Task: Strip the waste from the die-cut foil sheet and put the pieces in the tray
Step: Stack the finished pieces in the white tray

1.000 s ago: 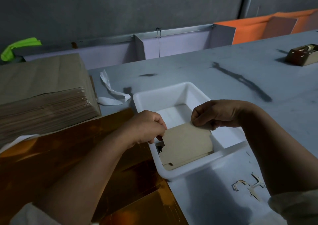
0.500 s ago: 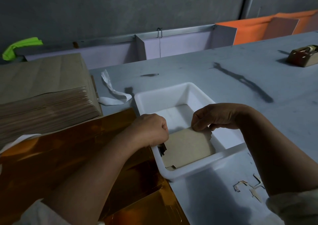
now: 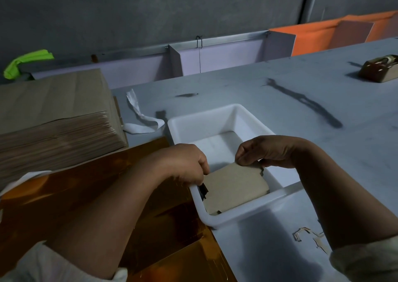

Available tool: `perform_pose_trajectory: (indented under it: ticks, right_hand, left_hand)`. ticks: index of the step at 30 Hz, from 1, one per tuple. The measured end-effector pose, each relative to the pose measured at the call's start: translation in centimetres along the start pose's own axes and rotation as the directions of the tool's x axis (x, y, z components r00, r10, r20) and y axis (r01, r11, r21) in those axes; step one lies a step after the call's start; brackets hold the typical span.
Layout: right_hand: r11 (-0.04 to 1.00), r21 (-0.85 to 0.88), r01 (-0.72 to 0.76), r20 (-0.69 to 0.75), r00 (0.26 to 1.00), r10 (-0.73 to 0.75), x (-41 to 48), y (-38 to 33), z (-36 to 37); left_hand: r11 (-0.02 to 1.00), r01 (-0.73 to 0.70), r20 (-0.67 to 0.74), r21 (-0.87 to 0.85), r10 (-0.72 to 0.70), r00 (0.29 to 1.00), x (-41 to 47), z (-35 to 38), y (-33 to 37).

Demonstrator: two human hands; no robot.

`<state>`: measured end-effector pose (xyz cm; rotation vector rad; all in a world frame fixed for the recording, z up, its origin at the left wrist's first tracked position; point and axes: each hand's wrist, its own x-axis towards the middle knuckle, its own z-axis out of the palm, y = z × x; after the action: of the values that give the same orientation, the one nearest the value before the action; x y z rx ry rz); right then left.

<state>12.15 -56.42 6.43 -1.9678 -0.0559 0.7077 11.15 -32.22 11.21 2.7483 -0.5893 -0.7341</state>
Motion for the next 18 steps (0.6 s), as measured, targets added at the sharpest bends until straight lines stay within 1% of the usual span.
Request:
perform_pose_trajectory:
  ticks: [4,7,13,18]
  right_hand:
    - [1.0,0.014,0.001,-0.001,1.0,-0.001,0.2,0.2,0.0]
    - [0.999,0.031,0.006,0.003,1.0,-0.006,0.3,0.2,0.0]
    - [1.0,0.019,0.011,0.02,1.0,-0.011,0.2,0.2,0.0]
    - [0.999,0.015,0.03,0.028,0.999,-0.031,0.0,0.2,0.1]
  left_hand:
    - [0.966,-0.018,-0.03,0.257,0.027,0.999,0.2,0.6,0.9]
    - [0.933,-0.026,-0.05,0.359,0.047,0.998,0.7,1.3,1.2]
    - [0.917,-0.03,-0.079,0.397,0.067,0.995,0.9,1.6,1.2]
    - [0.921,-0.019,-0.027,0.39,0.032,0.999,0.5,0.9,1.4]
